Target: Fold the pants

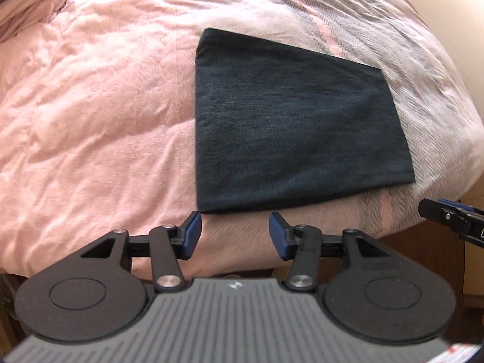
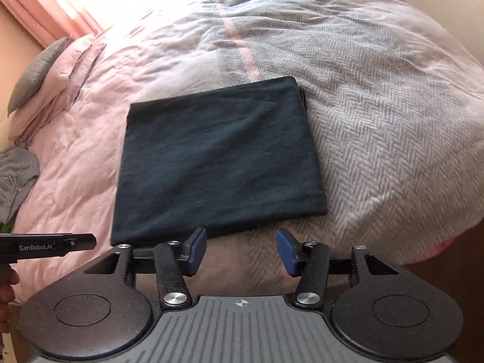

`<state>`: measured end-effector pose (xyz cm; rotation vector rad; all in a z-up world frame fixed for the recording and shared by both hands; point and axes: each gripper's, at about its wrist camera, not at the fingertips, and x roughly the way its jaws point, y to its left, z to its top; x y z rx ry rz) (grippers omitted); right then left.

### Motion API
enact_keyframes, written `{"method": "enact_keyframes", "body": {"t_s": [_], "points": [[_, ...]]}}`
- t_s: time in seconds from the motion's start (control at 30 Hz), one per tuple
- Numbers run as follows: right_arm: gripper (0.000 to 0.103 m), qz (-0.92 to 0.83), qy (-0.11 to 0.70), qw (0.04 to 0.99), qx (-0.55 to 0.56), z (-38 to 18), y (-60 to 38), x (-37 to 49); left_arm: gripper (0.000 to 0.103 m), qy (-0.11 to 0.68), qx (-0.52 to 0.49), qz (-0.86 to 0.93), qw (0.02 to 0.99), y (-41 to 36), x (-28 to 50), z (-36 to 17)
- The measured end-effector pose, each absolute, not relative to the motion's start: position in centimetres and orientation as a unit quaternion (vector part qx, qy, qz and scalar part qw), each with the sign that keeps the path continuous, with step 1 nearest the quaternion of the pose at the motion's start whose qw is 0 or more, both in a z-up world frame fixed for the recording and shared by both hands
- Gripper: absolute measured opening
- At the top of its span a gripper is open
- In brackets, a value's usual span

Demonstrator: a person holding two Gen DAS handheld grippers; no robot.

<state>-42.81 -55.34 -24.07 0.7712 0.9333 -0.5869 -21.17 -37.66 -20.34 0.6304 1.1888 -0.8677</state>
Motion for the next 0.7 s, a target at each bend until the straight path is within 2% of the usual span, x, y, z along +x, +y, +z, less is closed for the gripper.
{"method": "enact_keyframes", "body": {"t_s": [0.33, 0.7], "points": [[0.051, -0.282, 0.454, 0.767, 0.354, -20.9, -50.4, -43.1, 0.049, 0.513, 0.29, -0.413, 0.694, -33.4, -21.6, -15.9], [0.051, -0.286, 0.472, 0.771, 0.317, -18.1, -47.4, -43.0, 0.054, 0.495, 0.292, -0.441, 0.689, -31.5, -23.2, -13.5]]}}
